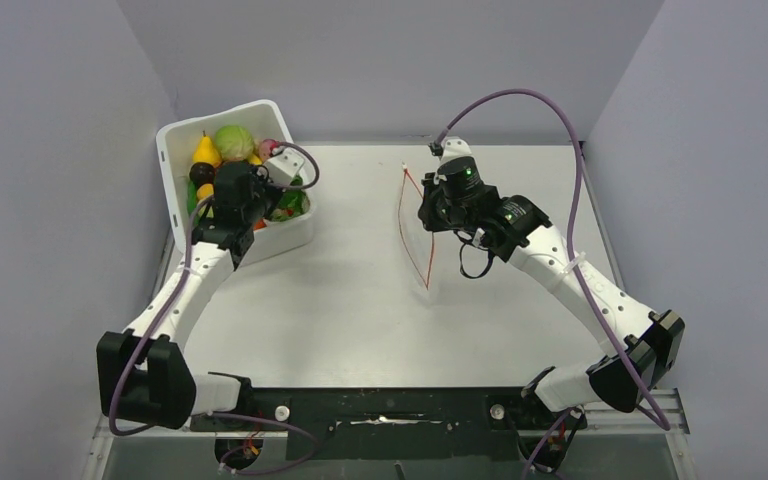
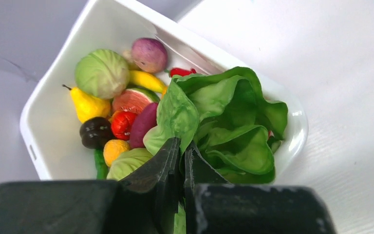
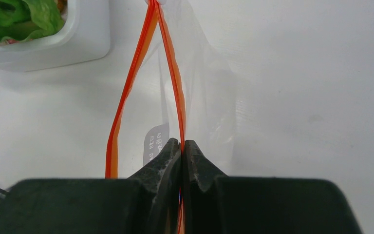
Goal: Place the food in the zip-top bag and seal the zipper
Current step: Pick up the fake vegetable from the bin, then place the fake vegetable in the zipper food storage bag.
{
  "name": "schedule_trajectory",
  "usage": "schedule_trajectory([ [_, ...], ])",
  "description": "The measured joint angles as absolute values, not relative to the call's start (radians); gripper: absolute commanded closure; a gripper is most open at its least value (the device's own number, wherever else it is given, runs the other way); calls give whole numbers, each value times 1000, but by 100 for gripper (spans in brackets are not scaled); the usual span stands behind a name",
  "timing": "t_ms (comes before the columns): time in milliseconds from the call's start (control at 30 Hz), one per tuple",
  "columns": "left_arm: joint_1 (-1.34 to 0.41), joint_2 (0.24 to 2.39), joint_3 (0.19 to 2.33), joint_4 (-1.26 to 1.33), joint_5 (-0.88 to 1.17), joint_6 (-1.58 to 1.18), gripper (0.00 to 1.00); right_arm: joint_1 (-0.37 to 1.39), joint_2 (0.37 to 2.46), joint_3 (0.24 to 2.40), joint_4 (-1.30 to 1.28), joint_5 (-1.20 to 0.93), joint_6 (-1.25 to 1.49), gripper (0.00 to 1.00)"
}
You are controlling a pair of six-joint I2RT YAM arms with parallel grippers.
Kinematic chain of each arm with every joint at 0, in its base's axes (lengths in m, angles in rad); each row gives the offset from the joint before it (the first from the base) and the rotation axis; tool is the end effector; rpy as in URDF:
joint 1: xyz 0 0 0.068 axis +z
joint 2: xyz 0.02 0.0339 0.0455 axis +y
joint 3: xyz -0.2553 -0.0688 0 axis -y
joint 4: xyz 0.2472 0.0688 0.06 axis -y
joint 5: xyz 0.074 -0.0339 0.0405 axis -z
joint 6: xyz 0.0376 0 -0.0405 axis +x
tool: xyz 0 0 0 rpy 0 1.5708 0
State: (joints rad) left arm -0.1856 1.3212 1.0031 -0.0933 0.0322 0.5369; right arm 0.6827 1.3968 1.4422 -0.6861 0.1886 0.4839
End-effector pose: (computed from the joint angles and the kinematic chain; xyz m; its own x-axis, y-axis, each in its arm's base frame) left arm 0.3072 -0.0589 0.2959 -0.2286 0.5631 -0.7942 0.3844 0.8017 0.4577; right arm 0.2442 0.1894 0.3698 -0.6446 0.0649 -0.7618 -0.2296 0.9340 0.2738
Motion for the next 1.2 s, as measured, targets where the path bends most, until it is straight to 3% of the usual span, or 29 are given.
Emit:
schedule_trajectory([
  [367,-186,1180,1108,-95,35,251,100,683,1404,1441,-663,146,521,100],
  [1200,-186,992,1162,59,530,-603,100,680,1468,1408,-563,59,638,100],
])
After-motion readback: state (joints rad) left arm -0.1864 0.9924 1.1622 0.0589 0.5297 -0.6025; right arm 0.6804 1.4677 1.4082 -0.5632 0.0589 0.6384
